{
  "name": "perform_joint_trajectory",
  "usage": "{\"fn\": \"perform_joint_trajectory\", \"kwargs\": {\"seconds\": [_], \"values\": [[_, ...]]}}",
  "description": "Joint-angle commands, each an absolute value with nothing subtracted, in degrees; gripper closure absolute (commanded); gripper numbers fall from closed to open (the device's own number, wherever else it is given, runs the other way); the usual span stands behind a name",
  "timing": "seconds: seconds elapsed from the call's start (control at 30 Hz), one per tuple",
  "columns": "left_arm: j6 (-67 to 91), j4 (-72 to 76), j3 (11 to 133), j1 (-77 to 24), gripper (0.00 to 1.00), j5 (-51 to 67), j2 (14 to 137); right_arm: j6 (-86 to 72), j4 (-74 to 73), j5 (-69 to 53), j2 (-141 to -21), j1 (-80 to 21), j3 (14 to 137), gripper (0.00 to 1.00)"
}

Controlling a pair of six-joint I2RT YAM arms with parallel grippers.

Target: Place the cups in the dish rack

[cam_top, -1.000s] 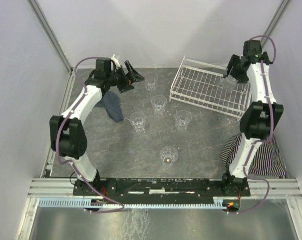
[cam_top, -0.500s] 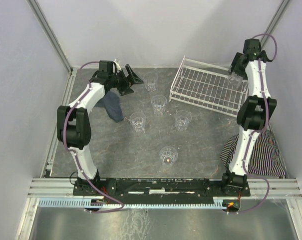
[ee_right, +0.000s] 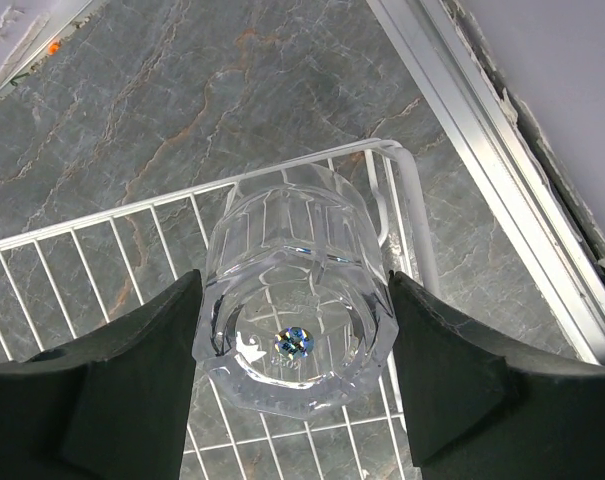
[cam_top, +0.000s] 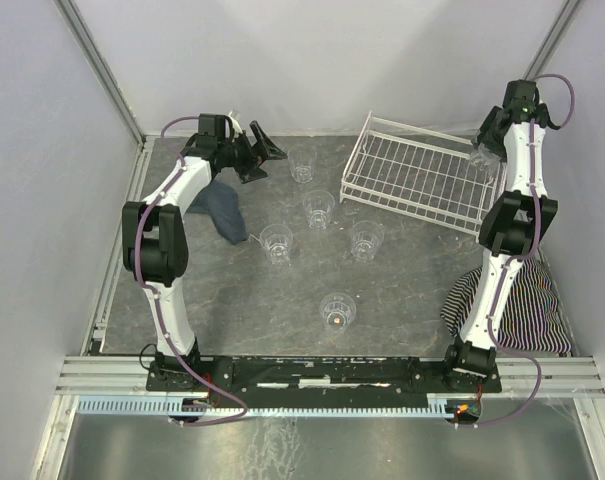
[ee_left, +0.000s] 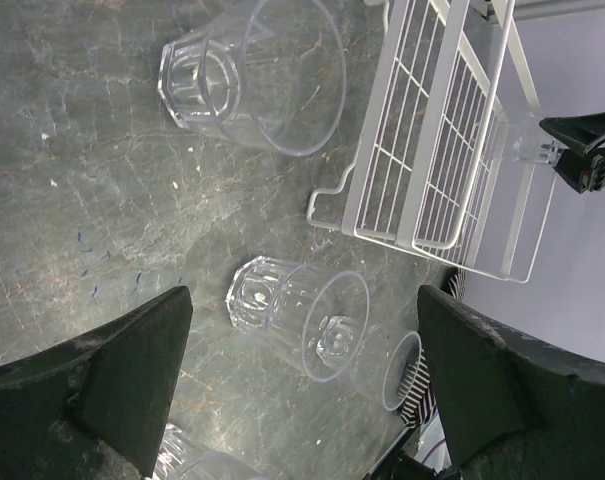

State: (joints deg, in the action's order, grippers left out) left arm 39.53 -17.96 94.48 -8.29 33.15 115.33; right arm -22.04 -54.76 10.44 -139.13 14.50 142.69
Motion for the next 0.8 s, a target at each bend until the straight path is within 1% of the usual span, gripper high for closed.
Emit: {"fn": "perform_joint_trajectory", "kwargs": {"seconds": [0.0,0.23,0.43,0.77], "values": [[38.71,-17.93,98.7,-7.95,0.01,35.45,116.65,-22.89,-54.76,10.8,-138.32,15.17,146.01,0.99],[39.26,-18.02,99.55,-7.83,0.01,36.11,117.77,-21.74,-55.76,11.99,-138.32,15.26,147.1,0.99],[39.27,-17.84,99.69,-7.74,0.01,36.25,117.85,-19.01,-56.41,11.59,-137.46,15.23,145.67,0.99],[39.2,-17.75,98.73,-7.77,0.01,36.31,117.22,-20.49,-55.17,9.48,-139.01,15.24,144.7,0.98]]}}
